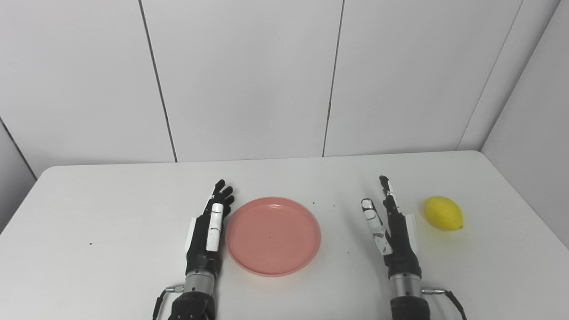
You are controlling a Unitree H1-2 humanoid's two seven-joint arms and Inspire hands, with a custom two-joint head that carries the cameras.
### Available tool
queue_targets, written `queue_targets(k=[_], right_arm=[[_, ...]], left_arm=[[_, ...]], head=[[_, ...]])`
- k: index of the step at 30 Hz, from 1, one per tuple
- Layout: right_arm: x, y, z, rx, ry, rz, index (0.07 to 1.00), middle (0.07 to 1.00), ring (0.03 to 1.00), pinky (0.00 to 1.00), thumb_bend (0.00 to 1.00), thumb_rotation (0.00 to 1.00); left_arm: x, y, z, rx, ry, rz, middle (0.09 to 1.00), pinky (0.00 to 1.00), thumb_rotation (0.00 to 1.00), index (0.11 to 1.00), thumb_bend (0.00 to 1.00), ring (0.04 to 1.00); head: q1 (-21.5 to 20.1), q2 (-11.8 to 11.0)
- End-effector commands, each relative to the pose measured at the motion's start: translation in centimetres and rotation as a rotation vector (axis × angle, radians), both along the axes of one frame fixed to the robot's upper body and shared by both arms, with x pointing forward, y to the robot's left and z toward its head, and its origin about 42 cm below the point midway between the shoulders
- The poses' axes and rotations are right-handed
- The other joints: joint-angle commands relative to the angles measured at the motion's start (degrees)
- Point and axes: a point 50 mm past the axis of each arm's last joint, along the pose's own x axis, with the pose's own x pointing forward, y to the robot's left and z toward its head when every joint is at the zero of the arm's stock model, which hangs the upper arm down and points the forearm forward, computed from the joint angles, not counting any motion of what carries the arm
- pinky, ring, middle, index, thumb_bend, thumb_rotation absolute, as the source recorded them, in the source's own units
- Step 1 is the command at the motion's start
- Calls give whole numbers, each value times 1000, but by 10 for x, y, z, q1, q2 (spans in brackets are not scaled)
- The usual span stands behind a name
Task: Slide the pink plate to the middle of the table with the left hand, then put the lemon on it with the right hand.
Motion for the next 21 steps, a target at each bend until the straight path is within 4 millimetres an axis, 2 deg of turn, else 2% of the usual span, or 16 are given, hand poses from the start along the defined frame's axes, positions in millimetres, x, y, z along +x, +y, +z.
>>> queue_targets(k=[1,6,11,12,13,16,21], right_arm=[[7,-5,25,-26,-72,-27,928,945,935,875,670,730],[5,-20,33,-47,-56,-98,910,931,924,878,680,538],[1,-39,43,-54,-73,-148,910,931,941,935,696,458],[0,-41,45,-51,-79,-155,899,916,932,933,712,429],[-1,-42,49,-56,-80,-169,897,914,930,932,715,424],[-3,-42,57,-82,-78,-210,894,912,916,890,734,403],[-3,-46,61,-128,-65,-260,898,919,913,864,748,344]], left_arm=[[-1,9,-11,2,8,-16,961,991,1000,968,651,960],[1,13,-12,-19,15,-39,981,1000,1000,989,660,986],[1,18,-13,-27,21,-39,980,1000,1000,986,666,986],[1,19,-12,-29,23,-40,980,1000,1000,987,669,987],[2,21,-12,-31,25,-40,980,1000,1000,987,670,987],[3,28,-13,-30,30,-44,985,1000,1000,992,666,994],[6,38,-15,-46,32,-49,985,1000,1000,990,659,996]], head=[[-4,-1],[-19,-4],[-45,-6],[-45,-6],[-70,-9],[-104,-17],[-127,-20]])
